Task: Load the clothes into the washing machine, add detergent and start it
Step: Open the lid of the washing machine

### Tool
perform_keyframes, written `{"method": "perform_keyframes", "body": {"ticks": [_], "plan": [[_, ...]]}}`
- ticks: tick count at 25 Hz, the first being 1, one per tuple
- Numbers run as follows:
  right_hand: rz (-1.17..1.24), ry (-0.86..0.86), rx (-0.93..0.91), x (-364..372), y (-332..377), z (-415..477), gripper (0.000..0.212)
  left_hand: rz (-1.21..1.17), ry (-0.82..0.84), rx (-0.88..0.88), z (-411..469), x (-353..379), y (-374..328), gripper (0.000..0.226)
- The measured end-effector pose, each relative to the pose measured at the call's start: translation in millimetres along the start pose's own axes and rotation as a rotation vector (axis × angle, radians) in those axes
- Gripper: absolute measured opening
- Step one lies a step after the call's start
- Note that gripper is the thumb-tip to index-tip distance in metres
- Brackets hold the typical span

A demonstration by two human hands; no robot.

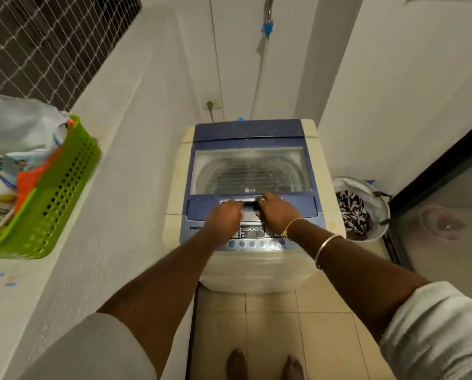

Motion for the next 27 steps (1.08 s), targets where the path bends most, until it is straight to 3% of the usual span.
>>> {"method": "perform_keyframes", "body": {"ticks": [8,13,18,27], "plan": [[0.0,0.144,0.06,13,9,2,0.042,0.066,0.088,0.005,5,1,3,0.019],[0.08,0.135,0.073,-24,8,2,0.026,-0.001,0.101,-0.015,9,-31,3,0.019],[0.158,0.01,0.055,-74,13,-6,0.017,-0.029,0.053,-0.064,8,-85,-8,0.02],[0.108,-0.225,0.014,-155,23,3,0.019,0.02,-0.188,-0.149,24,-163,-24,0.024]]}}
Point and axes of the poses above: each hand's wrist, its own z-axis towards the middle knuckle, its own x-axis out of the palm, y = z × x, the point moved 4 cm from there along z, towards the middle knuckle, and after that the axes turned 6 degrees about y, right-handed, at the moved point
